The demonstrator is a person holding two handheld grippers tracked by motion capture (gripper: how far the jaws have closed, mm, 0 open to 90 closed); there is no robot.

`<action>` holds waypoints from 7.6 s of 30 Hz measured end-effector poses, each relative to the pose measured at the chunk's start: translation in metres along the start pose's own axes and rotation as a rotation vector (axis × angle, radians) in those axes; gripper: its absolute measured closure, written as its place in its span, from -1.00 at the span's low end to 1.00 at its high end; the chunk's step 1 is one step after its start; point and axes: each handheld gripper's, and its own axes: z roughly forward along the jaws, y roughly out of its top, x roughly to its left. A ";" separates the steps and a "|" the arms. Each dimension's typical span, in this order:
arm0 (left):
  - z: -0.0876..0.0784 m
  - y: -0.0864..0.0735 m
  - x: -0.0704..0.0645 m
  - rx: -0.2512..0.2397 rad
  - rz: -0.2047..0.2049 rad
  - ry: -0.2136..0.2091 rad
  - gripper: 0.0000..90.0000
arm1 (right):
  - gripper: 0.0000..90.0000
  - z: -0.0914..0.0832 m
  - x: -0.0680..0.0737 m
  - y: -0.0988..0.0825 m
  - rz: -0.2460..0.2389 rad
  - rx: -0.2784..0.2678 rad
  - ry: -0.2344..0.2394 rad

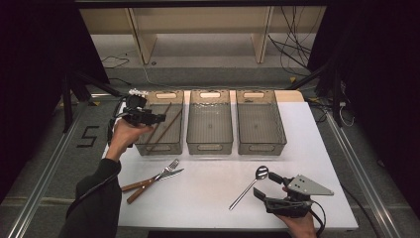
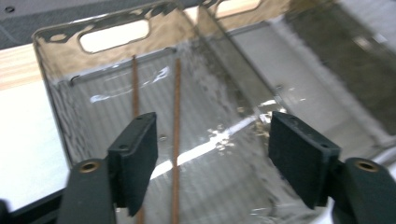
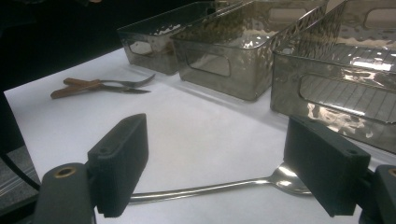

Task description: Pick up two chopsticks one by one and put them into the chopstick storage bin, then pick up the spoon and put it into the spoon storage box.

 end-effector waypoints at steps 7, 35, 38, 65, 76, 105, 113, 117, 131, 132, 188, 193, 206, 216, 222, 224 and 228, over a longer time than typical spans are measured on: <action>-0.014 -0.024 -0.030 -0.058 0.028 -0.054 -0.42 | -0.49 -0.001 -0.002 0.000 0.001 -0.004 -0.009; -0.021 -0.131 -0.090 -0.224 0.080 -0.197 -0.52 | -0.43 0.002 -0.006 0.005 0.001 0.012 -0.018; -0.021 -0.137 -0.091 -0.230 0.086 -0.207 -0.54 | -0.42 0.005 -0.007 0.006 -0.003 0.016 -0.019; -0.034 -0.166 -0.101 -0.270 0.141 -0.206 -0.56 | -0.08 0.033 -0.035 0.016 -0.001 0.161 -0.060; -0.033 -0.173 -0.105 -0.271 0.147 -0.220 -0.58 | 0.52 0.046 -0.047 0.022 0.000 0.226 -0.111; -0.033 -0.177 -0.107 -0.279 0.169 -0.222 -0.58 | 1.00 0.096 -0.049 0.013 -0.057 0.448 -0.094; -0.033 -0.177 -0.109 -0.279 0.178 -0.222 -0.58 | 1.00 0.090 -0.047 0.011 -0.067 0.480 -0.112; -0.034 -0.177 -0.109 -0.280 0.178 -0.223 -0.57 | 1.00 0.083 -0.045 0.011 -0.071 0.489 -0.109; -0.035 -0.177 -0.111 -0.282 0.186 -0.227 -0.57 | 1.00 0.068 -0.036 0.007 -0.076 0.527 -0.114; -0.035 -0.177 -0.111 -0.281 0.186 -0.228 -0.57 | 1.00 0.067 -0.035 0.007 -0.068 0.530 -0.119; -0.036 -0.176 -0.113 -0.286 0.194 -0.228 -0.56 | 0.02 0.059 -0.015 0.030 -0.603 0.885 0.213; -0.036 -0.176 -0.113 -0.287 0.195 -0.229 -0.56 | 0.07 0.063 -0.020 0.029 -0.611 0.904 0.219; -0.036 -0.176 -0.113 -0.288 0.197 -0.229 -0.56 | 0.33 0.069 -0.026 0.031 -0.609 0.953 0.278; -0.036 -0.176 -0.113 -0.287 0.197 -0.231 -0.56 | 0.54 0.072 -0.024 0.032 -0.600 0.990 0.301; -0.036 -0.176 -0.113 -0.288 0.197 -0.230 -0.56 | 0.62 0.073 -0.022 0.033 -0.623 0.999 0.314; -0.036 -0.176 -0.114 -0.289 0.197 -0.231 -0.56 | 0.64 0.073 -0.021 0.033 -0.617 1.007 0.317; -0.036 -0.176 -0.114 -0.289 0.197 -0.231 -0.56 | 0.69 0.073 -0.021 0.034 -0.634 1.010 0.328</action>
